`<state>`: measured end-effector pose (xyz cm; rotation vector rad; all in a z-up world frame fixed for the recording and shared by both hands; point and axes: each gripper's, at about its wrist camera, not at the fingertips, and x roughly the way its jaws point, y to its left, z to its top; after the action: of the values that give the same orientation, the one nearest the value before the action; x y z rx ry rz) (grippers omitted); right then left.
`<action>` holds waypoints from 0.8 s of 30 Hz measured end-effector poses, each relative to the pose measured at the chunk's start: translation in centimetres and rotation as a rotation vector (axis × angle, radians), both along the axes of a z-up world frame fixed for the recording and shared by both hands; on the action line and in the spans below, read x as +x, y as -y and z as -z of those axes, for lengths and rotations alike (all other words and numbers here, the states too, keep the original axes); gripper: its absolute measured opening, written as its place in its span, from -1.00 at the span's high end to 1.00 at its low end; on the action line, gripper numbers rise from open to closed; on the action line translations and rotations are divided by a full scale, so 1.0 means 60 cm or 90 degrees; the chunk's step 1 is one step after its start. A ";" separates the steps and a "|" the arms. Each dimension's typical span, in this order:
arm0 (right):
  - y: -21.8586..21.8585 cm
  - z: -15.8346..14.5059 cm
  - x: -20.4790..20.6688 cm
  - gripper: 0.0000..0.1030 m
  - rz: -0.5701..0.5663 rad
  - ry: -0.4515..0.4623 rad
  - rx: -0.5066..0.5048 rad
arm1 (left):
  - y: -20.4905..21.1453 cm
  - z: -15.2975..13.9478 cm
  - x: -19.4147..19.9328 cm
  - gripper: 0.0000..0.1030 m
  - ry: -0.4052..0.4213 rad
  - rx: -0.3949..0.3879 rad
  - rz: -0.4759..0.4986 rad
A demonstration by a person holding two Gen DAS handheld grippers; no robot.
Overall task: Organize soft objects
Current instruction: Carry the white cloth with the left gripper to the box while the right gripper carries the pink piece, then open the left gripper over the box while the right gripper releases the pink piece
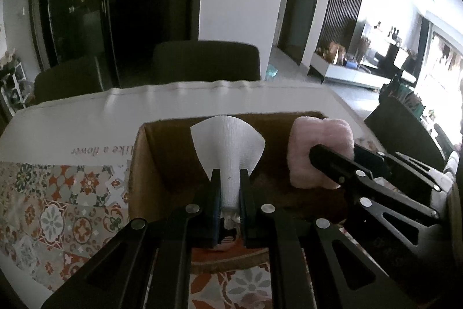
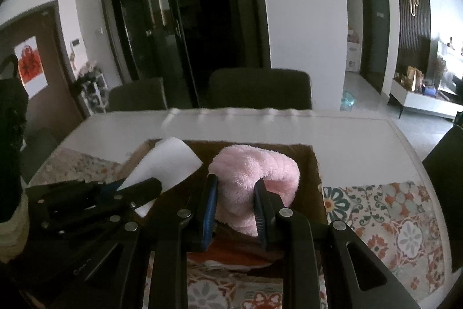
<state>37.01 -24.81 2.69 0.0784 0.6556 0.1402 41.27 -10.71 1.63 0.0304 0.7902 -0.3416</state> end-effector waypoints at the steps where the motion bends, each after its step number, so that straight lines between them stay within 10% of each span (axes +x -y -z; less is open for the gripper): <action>1: 0.001 0.006 0.005 0.52 0.000 -0.009 -0.002 | 0.002 0.008 0.004 0.76 -0.008 0.003 0.000; 10: 0.006 0.053 0.037 0.31 -0.025 -0.095 -0.006 | 0.002 0.033 0.010 0.36 -0.035 0.003 -0.009; 24: 0.011 -0.013 -0.013 -0.16 0.027 -0.017 -0.027 | -0.031 -0.029 -0.050 -0.23 0.042 0.010 -0.041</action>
<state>36.22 -25.47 3.47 0.0526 0.6823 0.0850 38.28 -8.85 3.34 0.0308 0.7274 -0.2727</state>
